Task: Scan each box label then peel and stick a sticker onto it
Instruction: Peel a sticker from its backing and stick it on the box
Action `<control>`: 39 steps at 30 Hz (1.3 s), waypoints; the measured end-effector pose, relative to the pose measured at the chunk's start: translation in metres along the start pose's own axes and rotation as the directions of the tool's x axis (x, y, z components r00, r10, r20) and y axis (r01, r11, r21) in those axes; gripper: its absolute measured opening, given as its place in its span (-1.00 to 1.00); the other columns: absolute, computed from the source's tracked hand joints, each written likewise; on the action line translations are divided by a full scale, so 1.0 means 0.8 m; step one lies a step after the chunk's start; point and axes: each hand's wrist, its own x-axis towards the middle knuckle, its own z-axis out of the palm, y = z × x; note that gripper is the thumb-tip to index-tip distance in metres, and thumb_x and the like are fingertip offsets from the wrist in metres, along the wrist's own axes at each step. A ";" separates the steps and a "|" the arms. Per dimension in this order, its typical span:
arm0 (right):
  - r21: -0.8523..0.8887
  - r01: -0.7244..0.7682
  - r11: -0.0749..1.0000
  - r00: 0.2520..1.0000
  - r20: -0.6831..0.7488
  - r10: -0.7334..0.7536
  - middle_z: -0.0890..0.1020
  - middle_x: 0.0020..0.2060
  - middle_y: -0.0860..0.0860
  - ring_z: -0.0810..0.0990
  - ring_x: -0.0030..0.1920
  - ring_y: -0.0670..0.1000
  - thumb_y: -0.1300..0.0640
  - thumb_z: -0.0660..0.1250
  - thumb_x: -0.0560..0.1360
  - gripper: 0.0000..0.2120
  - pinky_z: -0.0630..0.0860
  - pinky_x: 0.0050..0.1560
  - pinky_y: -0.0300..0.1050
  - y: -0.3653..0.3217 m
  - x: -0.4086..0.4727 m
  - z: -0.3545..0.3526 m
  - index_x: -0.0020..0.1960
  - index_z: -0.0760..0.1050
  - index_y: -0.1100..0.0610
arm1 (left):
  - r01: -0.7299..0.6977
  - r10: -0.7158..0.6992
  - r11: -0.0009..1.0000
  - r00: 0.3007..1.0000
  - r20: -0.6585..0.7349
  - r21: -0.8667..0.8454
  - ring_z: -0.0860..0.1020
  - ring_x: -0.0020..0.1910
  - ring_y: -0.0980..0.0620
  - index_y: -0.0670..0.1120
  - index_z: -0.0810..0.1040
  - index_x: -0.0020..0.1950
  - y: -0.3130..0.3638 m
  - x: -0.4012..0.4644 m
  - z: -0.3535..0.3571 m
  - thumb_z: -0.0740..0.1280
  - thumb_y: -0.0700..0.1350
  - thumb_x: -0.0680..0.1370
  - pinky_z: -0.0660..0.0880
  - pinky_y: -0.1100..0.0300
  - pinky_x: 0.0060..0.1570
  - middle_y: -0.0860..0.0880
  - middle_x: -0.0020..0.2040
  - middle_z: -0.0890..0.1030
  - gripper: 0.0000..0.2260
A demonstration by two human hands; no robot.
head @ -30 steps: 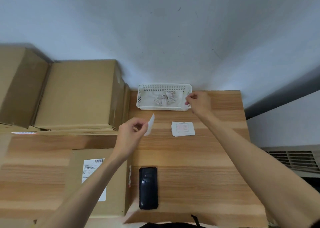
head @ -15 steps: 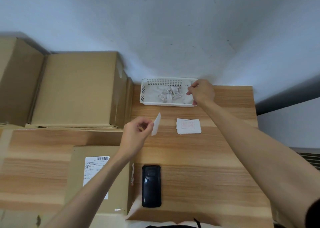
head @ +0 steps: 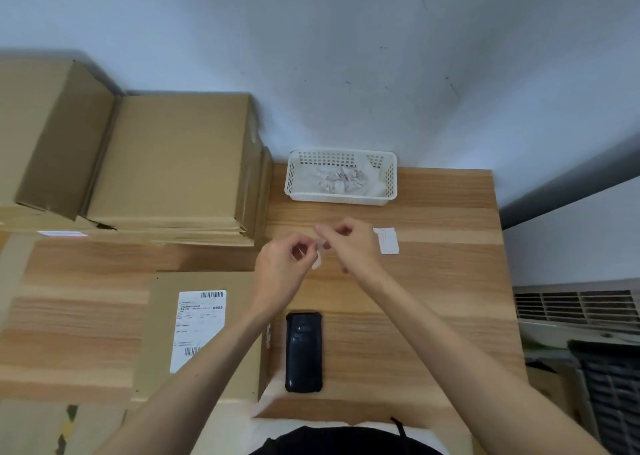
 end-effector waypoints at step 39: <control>0.087 -0.114 0.990 0.984 -0.124 0.125 0.61 -0.34 -0.05 0.46 -0.43 -0.17 0.23 0.46 0.50 -0.89 0.39 -0.36 -0.25 0.137 -0.206 0.217 -0.19 0.59 0.14 | 0.560 -0.518 0.791 0.828 0.216 -0.247 0.59 -0.17 0.16 -0.11 0.71 -0.13 -0.239 -0.209 -0.138 0.52 -0.13 0.49 0.44 0.39 -0.17 0.06 -0.15 0.71 -0.94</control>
